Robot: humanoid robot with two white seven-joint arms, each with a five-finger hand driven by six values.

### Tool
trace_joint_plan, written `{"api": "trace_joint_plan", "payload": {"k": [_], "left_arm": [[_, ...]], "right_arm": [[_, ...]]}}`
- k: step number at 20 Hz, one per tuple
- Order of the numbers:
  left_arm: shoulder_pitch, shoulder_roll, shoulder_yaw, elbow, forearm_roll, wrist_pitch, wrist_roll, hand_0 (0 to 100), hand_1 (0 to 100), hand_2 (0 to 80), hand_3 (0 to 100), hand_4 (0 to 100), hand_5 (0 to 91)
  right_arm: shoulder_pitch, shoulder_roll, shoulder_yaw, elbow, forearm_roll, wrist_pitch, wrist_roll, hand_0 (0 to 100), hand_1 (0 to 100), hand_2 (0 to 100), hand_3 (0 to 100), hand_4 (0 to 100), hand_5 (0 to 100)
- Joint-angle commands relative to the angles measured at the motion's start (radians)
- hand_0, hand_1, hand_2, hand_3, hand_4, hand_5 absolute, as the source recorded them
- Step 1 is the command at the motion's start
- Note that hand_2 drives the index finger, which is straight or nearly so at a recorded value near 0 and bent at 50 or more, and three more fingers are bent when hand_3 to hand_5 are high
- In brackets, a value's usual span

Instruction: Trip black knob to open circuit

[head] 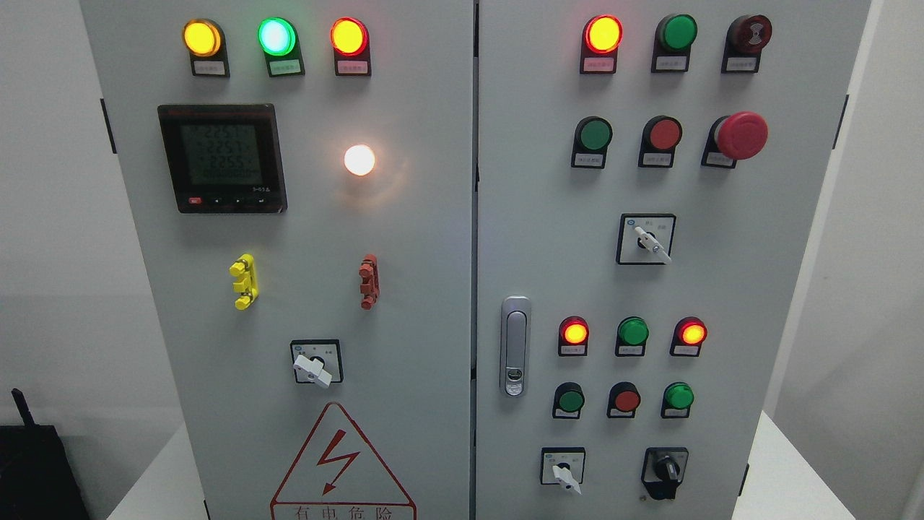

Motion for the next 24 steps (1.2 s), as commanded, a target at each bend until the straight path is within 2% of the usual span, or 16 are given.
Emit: {"api": "trace_joint_plan", "payload": {"k": [1,6,9,14,17,19,24], "left_arm": [[-0.002,-0.002,0.001,0.0,0.002,-0.001,0.0,12,39,0.0,0,0,0.0],[-0.002,-0.002,0.001,0.0,0.002,-0.001,0.0,12,39,0.0,0,0,0.0],[-0.004,-0.002,0.001,0.0,0.002,-0.001,0.0,12,39,0.0,0,0,0.0],[-0.002,-0.002,0.001,0.0,0.002,-0.001,0.0,12,39,0.0,0,0,0.0],[-0.002,-0.002,0.001,0.0,0.002,-0.001,0.0,12,39,0.0,0,0,0.0],[-0.002,-0.002,0.001,0.0,0.002,-0.001,0.0,12,39,0.0,0,0,0.0],[-0.002,-0.002,0.001,0.0,0.002,-0.001,0.0,12,39,0.0,0,0,0.0]], "right_arm": [[0.002,0.004,-0.006,-0.028,-0.003,-0.034,-0.006,13,57,0,73,51,32],[0.008,0.004,-0.006,-0.103,-0.003,-0.066,-0.005,17,60,0,78,60,41],[0.008,0.004,-0.016,-0.151,-0.005,-0.096,-0.012,23,60,0,79,63,46],[0.002,0.004,-0.019,-0.171,-0.011,-0.294,-0.078,41,64,0,79,66,50],[0.0,0.006,-0.009,-0.208,-0.009,-0.363,-0.098,49,67,0,81,67,52],[0.0,0.006,-0.006,-0.229,-0.011,-0.385,-0.117,53,69,0,82,68,53],[-0.003,0.008,-0.008,-0.304,-0.011,-0.399,-0.121,60,73,0,85,71,58]]}}
